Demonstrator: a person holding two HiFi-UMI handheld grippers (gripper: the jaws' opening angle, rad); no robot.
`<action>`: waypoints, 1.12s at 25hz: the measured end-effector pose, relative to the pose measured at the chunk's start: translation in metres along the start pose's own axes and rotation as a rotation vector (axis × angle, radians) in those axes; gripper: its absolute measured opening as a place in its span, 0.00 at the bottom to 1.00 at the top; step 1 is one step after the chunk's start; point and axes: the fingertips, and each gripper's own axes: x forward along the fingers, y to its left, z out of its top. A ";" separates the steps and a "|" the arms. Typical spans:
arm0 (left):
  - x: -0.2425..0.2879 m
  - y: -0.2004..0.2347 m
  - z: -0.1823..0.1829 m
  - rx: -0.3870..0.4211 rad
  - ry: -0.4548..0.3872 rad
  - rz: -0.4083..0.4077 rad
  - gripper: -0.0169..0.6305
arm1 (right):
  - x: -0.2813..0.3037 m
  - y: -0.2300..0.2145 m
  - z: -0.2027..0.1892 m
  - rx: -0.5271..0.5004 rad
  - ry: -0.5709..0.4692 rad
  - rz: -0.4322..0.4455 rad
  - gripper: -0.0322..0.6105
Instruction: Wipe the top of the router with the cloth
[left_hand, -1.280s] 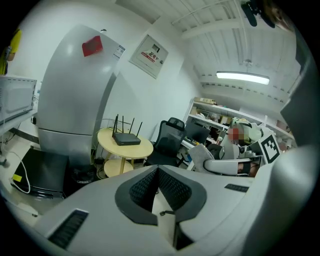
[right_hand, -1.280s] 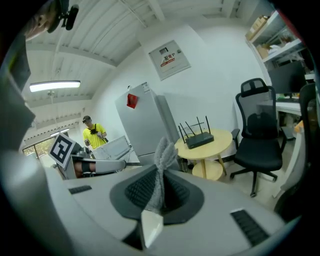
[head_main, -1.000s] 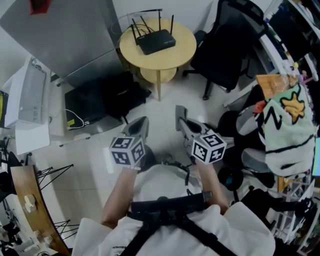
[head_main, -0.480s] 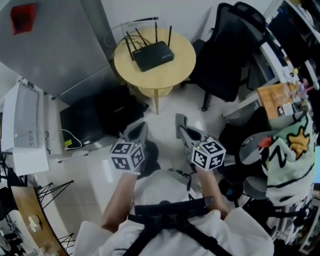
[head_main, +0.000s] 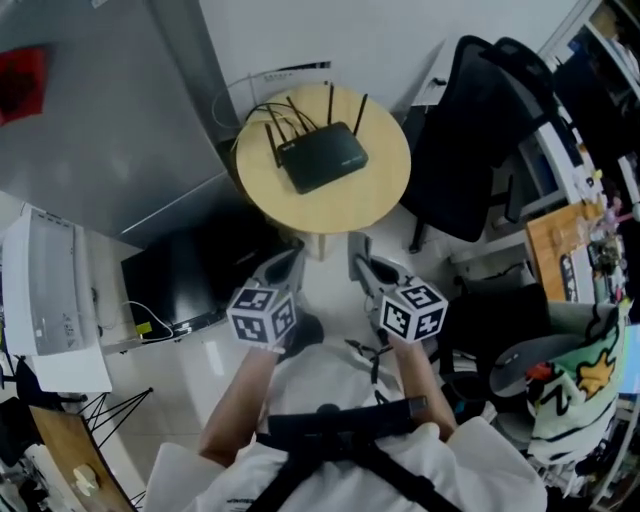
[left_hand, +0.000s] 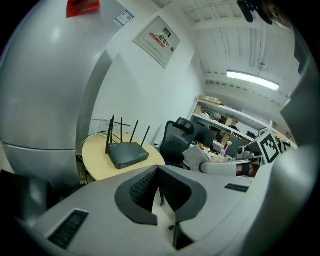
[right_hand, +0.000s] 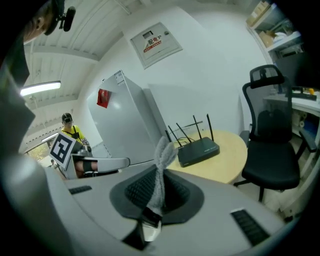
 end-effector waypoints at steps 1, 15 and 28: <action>0.005 0.008 0.006 -0.003 0.002 -0.003 0.02 | 0.012 -0.002 0.005 0.010 0.006 -0.001 0.11; 0.077 0.076 0.050 -0.051 0.065 -0.038 0.02 | 0.101 -0.037 0.055 0.128 0.026 -0.022 0.11; 0.172 0.099 0.084 -0.099 0.042 0.022 0.02 | 0.187 -0.141 0.097 0.078 0.123 -0.022 0.11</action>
